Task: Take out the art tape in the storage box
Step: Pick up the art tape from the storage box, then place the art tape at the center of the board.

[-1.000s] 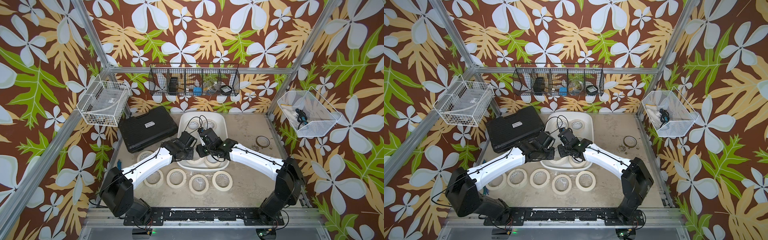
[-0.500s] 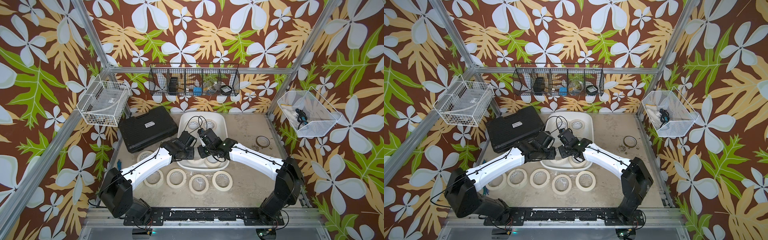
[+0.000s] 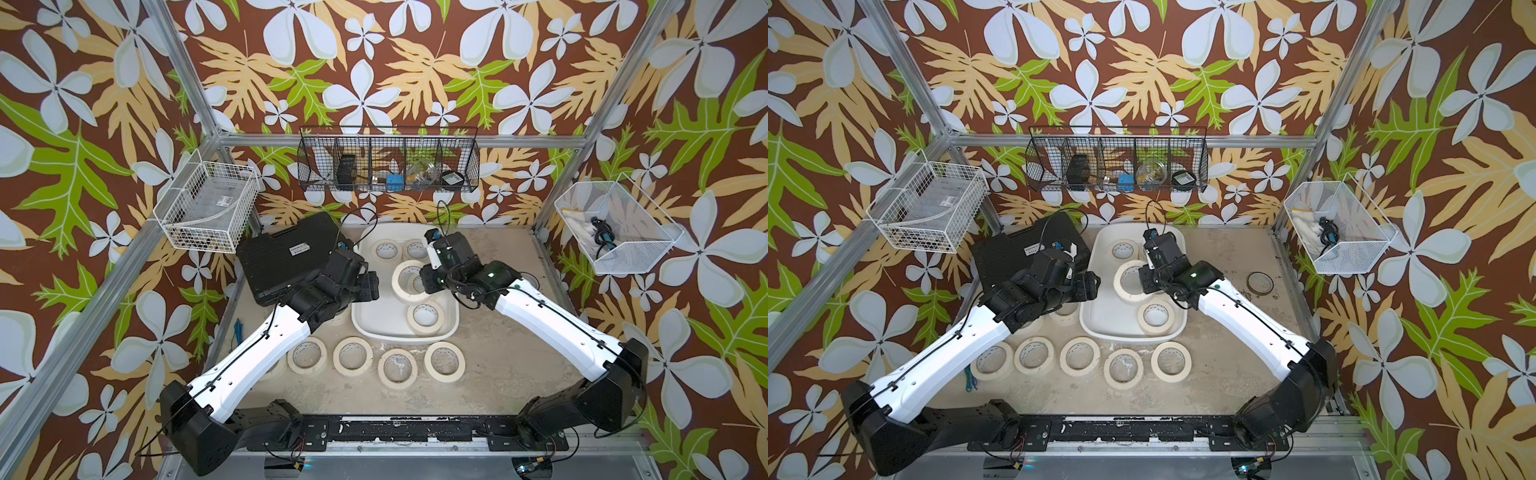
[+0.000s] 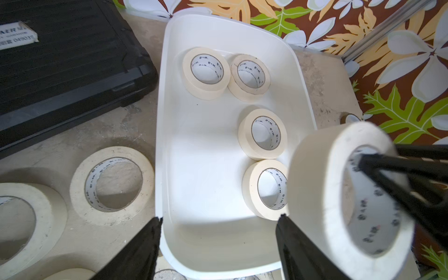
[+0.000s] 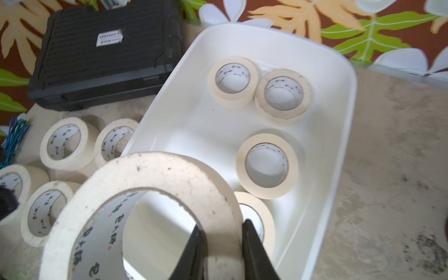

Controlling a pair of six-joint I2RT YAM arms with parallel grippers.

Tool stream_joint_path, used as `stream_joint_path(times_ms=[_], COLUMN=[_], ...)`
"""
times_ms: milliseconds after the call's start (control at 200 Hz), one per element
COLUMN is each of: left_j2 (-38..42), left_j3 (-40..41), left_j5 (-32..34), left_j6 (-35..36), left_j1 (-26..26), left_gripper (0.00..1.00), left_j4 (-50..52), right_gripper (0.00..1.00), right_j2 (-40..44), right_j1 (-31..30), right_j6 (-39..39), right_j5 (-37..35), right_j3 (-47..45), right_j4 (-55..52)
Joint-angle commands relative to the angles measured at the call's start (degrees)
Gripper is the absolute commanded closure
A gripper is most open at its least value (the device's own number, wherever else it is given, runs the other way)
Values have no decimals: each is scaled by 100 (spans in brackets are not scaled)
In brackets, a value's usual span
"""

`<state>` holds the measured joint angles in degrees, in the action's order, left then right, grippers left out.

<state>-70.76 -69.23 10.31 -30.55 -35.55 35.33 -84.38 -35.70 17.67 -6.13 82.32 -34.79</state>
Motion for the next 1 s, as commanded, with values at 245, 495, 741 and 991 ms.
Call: stream_joint_path(times_ms=[245,495,741,991], left_j2=[148,177,204,188], left_j3=[354,510,586,683], left_j5=[203,120,46,-66], left_j6=[176,146,127,87], left_j1=[31,31,31,32], left_gripper=[20,20,21,22], left_j4=[171,167,158,123], right_gripper=[99,100,100,100], right_j2=[154,-292,-886,-1479], right_j1=[1991,2953,3402,3658], right_j6=[-306,77,146,279], right_j5=[469,791,1101,1070], right_j3=[-138,-697,-950,-818], right_j4=[272,830,1290,1628])
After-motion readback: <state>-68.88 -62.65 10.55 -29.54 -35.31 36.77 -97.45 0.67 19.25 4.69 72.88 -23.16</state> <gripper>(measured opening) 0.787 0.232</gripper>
